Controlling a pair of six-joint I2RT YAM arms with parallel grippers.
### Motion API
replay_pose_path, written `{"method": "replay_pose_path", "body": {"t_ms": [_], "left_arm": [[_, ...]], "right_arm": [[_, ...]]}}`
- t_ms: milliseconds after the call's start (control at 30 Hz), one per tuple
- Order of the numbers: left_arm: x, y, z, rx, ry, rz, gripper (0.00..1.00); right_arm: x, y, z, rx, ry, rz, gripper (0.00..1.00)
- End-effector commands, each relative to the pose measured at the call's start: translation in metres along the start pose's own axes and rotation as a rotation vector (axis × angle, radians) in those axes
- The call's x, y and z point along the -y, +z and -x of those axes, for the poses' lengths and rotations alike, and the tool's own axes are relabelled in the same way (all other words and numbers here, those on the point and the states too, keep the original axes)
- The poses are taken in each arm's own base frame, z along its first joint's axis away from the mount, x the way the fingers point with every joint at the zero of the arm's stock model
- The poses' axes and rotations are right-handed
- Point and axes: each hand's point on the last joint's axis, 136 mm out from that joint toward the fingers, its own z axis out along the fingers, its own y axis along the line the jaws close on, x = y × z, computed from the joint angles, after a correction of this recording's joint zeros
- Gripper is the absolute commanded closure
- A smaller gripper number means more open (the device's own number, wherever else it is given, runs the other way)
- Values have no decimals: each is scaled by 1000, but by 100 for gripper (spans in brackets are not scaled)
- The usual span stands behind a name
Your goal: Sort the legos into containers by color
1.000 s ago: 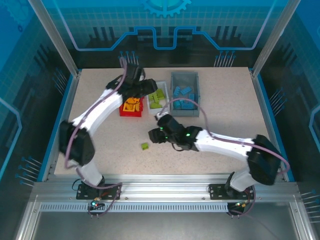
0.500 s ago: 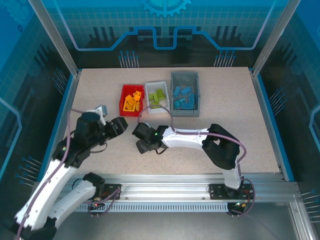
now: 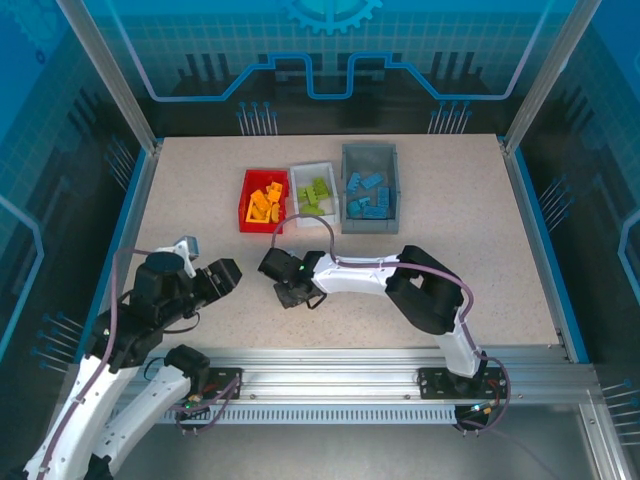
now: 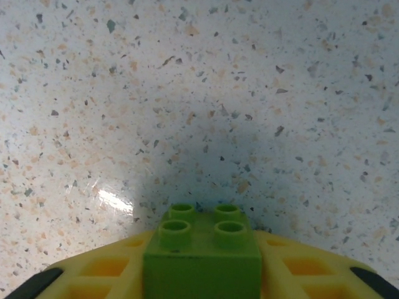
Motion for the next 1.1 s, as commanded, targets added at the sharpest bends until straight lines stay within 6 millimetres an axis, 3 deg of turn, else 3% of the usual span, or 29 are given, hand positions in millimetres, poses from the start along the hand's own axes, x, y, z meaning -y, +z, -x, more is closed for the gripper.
{"method": "replay_pose_path", "body": {"t_ms": [0,133,267,333,533,633,800,900,1067], "left_arm": [[-4,5,-4,-17,-11,12,35],[2,3,-1,-12,-13,-9,35],[15,7,7,-2,-19,-43,35],[25,11,13,2,-15,-67,35],[53,30,32,14,-1,-123,35],[61,38,37,12,3,-138,35],[63,47,36,-4,5,-140,35],[59,50,32,-16,-1,-134,35],[54,52,27,-27,-10,-128,35]], "right_arm": [[-5,-6,2,4,3,4,67],[7,-41,21,99,-8,-34,70],[49,-78,57,196,11,-129,69],[74,-83,75,208,36,-175,69],[139,-73,136,211,105,-286,69],[160,-64,163,215,127,-326,69],[178,-48,193,207,140,-353,69],[183,-31,198,182,141,-360,68],[184,-20,202,164,146,-361,62]]}}
